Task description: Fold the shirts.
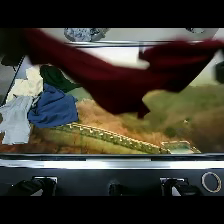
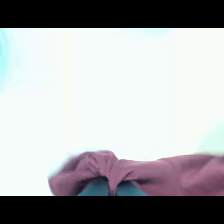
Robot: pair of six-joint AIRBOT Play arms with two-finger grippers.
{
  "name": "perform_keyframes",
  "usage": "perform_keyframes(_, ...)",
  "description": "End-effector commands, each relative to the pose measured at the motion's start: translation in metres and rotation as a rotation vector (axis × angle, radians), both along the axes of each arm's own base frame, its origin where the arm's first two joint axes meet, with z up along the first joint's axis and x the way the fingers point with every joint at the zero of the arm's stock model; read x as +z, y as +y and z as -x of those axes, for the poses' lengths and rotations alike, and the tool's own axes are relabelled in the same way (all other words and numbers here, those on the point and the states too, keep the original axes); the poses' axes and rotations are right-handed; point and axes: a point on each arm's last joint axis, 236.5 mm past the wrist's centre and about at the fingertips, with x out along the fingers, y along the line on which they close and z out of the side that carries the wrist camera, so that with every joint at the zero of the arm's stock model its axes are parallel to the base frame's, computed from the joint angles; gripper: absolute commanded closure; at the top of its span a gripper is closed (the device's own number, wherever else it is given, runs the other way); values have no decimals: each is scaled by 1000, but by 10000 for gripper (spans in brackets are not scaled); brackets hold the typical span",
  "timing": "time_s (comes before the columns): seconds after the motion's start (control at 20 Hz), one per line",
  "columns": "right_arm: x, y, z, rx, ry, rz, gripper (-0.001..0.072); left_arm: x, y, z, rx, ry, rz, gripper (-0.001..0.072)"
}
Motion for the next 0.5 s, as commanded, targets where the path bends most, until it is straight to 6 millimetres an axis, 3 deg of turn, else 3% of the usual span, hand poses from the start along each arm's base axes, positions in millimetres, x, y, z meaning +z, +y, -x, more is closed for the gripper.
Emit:
perform_keyframes(0.0,84,-8,87,-43,-252,22,675,112,44,67,86,-320,151,680)
perform_keyframes(0.15,81,-6,114,-45,-238,-25,675,137,57,96,101,-431,249,680)
perform_keyframes(0.25,73,-6,119,-50,-205,-55,675,154,64,110,108,-502,276,680)
perform_keyframes(0.35,49,-6,116,-63,-98,-108,675,148,69,101,140,-491,246,680)
perform_keyframes(0.45,-13,-4,110,-80,176,-146,675,112,71,64,198,-380,154,680)
